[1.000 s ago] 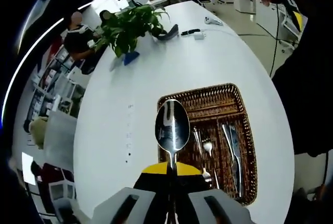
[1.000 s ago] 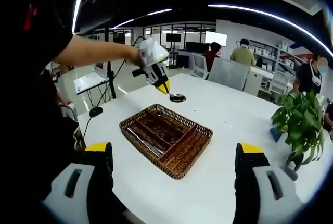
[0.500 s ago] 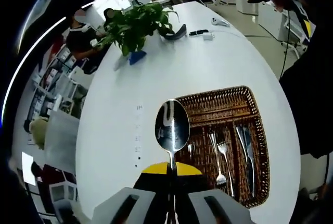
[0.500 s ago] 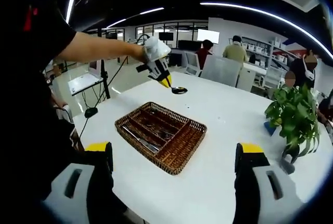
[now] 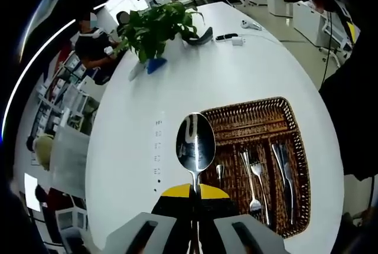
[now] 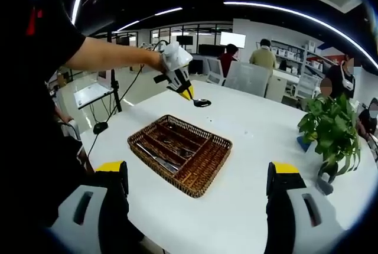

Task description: Arrange the knives, forks, and spoons in their matching storage slots by inserting each utensil handle-first until every utensil is classified and aligned in the correct compartment

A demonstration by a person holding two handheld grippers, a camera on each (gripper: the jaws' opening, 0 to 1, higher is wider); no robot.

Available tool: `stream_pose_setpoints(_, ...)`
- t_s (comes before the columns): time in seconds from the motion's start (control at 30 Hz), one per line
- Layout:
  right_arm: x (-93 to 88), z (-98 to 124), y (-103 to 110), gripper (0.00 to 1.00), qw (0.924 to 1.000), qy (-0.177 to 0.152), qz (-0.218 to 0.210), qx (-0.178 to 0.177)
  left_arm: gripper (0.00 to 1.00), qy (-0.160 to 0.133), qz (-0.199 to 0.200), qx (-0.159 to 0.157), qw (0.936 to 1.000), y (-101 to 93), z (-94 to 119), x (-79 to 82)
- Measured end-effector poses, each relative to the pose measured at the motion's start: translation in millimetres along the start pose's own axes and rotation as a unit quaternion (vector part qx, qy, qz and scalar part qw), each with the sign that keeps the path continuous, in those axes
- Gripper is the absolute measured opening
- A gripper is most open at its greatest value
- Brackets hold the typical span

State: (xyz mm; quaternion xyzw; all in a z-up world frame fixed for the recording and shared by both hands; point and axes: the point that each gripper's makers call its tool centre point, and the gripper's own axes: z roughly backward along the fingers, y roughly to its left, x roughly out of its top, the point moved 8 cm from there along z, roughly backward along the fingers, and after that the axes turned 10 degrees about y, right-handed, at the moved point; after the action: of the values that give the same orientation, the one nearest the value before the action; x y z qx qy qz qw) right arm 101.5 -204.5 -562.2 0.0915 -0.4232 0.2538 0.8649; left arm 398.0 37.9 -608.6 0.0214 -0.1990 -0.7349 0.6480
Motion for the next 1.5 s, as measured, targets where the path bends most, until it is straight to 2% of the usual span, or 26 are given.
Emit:
stream_pose_setpoints(0.17,0.0,0,0,0.99,1.0000,0.003,-0.002,-0.008,0.00,-0.008,0.010,-0.009,0.9999,-0.2,-9,-2.7)
stream_pose_setpoints(0.3,-1.0,0,0,0.99,0.9999,0.006,-0.007,-0.012,0.00,-0.006,0.018,-0.004,0.9998,-2.0,-18,-6.0)
stream_pose_setpoints(0.6,-4.7,2,0,0.99,0.9995,0.011,-0.021,-0.024,0.00,-0.003,0.016,-0.015,0.9998,-16.0,-46,-14.3)
stream_pose_setpoints(0.83,-12.2,7,0,0.99,0.9985,0.018,-0.036,-0.037,0.00,-0.006,0.030,-0.021,0.9993,-22.5,-65,-18.8)
stream_pose_setpoints(1.13,-20.2,13,3,0.99,0.9972,0.030,-0.048,-0.049,0.00,0.004,0.042,-0.032,0.9986,-34.4,-91,-28.5)
stream_pose_setpoints(1.5,-19.3,14,5,0.99,0.9956,0.038,-0.058,-0.063,0.00,0.005,0.063,-0.051,0.9967,-42.0,-120,-36.9)
